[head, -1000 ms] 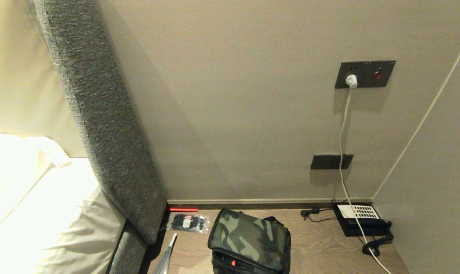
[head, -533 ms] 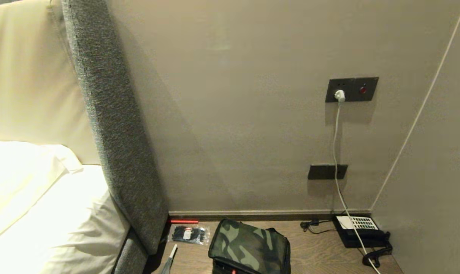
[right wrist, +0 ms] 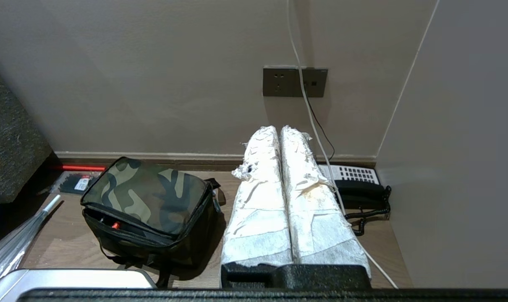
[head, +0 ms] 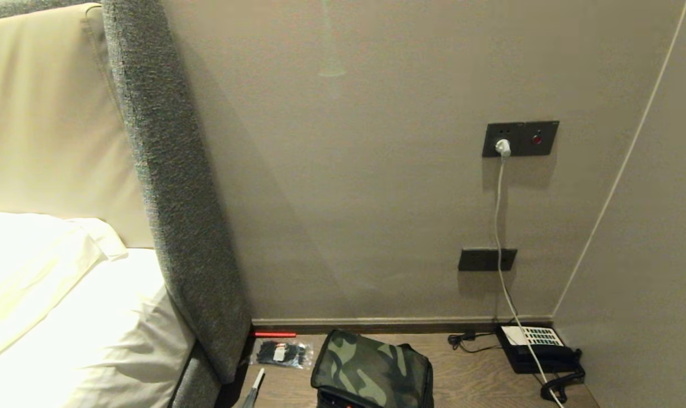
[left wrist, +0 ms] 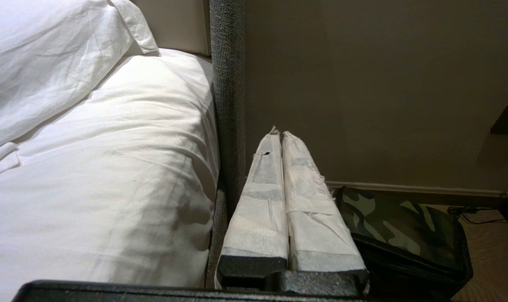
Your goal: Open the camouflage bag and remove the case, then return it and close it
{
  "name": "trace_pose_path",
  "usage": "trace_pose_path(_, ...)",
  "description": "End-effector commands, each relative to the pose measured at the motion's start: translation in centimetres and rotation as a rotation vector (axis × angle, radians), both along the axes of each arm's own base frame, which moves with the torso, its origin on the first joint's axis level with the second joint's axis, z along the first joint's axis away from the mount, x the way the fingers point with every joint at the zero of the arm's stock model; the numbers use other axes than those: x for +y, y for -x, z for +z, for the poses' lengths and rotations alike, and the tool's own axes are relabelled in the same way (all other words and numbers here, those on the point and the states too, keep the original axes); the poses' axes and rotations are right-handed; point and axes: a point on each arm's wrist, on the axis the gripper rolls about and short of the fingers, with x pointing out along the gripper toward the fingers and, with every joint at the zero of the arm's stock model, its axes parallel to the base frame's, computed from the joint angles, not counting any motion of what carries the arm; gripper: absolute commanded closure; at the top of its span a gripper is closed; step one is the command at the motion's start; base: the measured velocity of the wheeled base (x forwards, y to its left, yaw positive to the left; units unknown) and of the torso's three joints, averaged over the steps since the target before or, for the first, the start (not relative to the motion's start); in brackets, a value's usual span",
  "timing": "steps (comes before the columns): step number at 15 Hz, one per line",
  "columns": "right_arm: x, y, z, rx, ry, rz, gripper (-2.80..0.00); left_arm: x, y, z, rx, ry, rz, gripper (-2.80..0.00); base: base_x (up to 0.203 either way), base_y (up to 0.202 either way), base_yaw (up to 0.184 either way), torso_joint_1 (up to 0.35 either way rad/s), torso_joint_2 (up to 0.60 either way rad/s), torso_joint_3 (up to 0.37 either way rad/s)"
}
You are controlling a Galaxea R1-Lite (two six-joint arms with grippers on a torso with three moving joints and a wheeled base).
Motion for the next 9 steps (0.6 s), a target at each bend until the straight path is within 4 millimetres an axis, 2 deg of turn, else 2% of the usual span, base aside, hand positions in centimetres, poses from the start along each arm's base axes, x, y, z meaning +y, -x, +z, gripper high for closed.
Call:
trace_pose_path(1, 0.00, -0.01, 0.00, 0.002, 0.000, 0.000, 0.00, 0.00, -0.02, -0.08, 0.002, 0.000, 0.001, 0.00, 0.000, 0.000, 0.000, 0.000, 0.00, 0.000)
trace_pose_path(9, 0.01, -0.02, -0.03, 0.002, 0.023, 0.006, 0.00, 0.00, -0.01, -0.05, 0.001, 0.000, 0.001, 0.00, 0.000, 0.000, 0.000, 0.000, 0.00, 0.000)
